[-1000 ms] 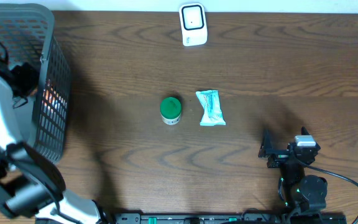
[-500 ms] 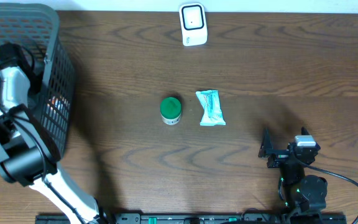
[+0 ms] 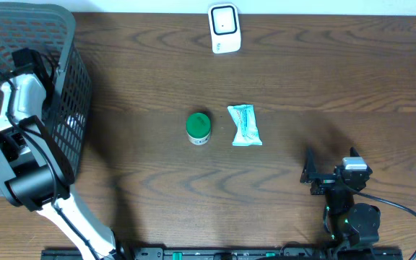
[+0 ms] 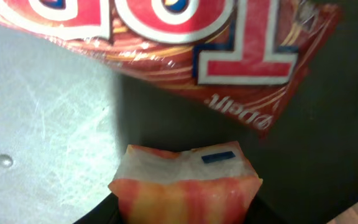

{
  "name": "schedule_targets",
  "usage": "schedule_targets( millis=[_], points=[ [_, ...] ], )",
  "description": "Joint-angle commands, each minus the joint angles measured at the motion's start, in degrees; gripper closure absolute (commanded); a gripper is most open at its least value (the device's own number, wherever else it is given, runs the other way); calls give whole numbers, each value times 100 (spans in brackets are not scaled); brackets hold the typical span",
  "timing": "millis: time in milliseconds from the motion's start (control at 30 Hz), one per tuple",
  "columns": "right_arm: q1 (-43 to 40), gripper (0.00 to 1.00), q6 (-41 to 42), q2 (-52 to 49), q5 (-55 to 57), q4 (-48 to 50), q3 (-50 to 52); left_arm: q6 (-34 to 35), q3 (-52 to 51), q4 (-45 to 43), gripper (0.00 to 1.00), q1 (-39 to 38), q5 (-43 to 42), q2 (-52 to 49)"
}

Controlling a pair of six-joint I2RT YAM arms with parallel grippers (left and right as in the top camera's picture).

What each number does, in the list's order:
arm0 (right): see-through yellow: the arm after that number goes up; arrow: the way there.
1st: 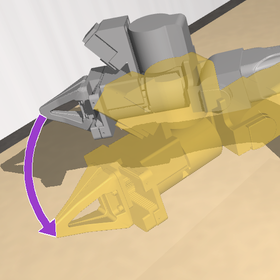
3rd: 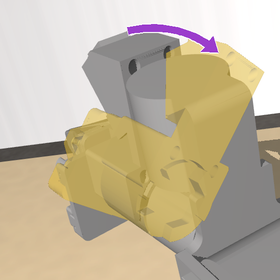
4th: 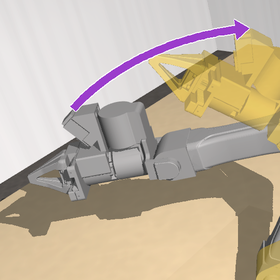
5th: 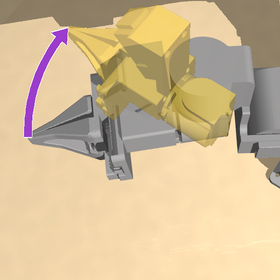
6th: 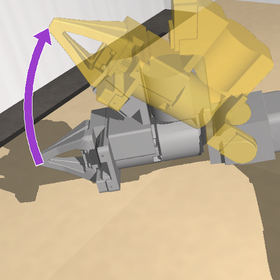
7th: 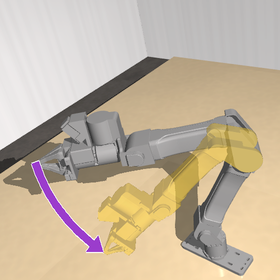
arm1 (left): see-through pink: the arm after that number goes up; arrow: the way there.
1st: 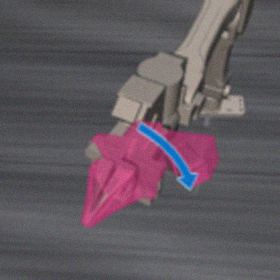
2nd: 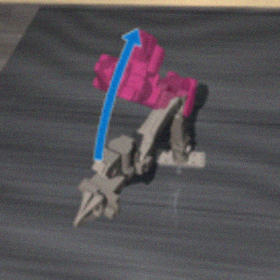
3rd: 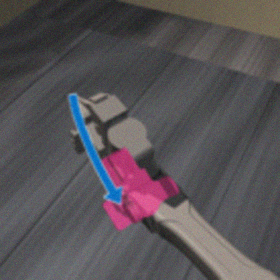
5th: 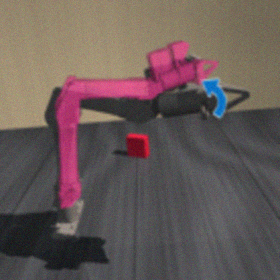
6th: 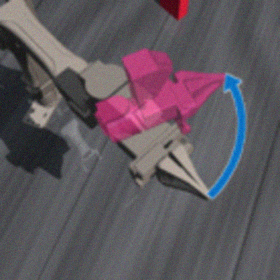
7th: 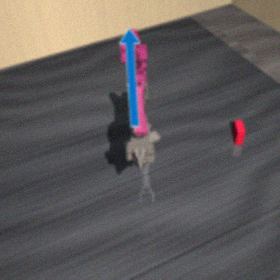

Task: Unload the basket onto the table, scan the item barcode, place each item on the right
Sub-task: 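Reach the left gripper into the basket and grasp the orange tissue box, then carry the tissue box past the scanner and place it right of the wipes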

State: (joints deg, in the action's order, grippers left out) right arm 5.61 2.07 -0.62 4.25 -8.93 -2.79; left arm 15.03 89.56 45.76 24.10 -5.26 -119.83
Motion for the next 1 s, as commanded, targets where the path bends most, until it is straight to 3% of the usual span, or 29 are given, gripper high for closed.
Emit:
schedule_targets(
  millis=[0, 233, 400, 567, 633, 733, 967],
  points=[
    [50, 1, -87, 24, -28, 11, 28, 7, 81, 280, 61, 175, -116, 2],
    [50, 1, -87, 24, -28, 11, 28, 7, 850, 879, 61, 702, -118, 905],
    [50, 1, -87, 24, -28, 11, 28, 11, 1550, 1145, 60, 990, -229, 2236],
    [50, 1, -87, 24, -28, 11, 28, 17, 1589, 1058, 60, 658, -1233, 3456],
    [50, 1, -85, 24, -28, 11, 28, 35, 1589, 1062, 60, 264, -1460, 3759],
    [50, 1, -87, 24, -28, 11, 28, 184, 1589, 1005, 60, -1239, -1506, 4022],
    [50, 1, -87, 24, -28, 11, 28, 289, 1567, 614, 60, -3998, -710, 3272]
  ],
)
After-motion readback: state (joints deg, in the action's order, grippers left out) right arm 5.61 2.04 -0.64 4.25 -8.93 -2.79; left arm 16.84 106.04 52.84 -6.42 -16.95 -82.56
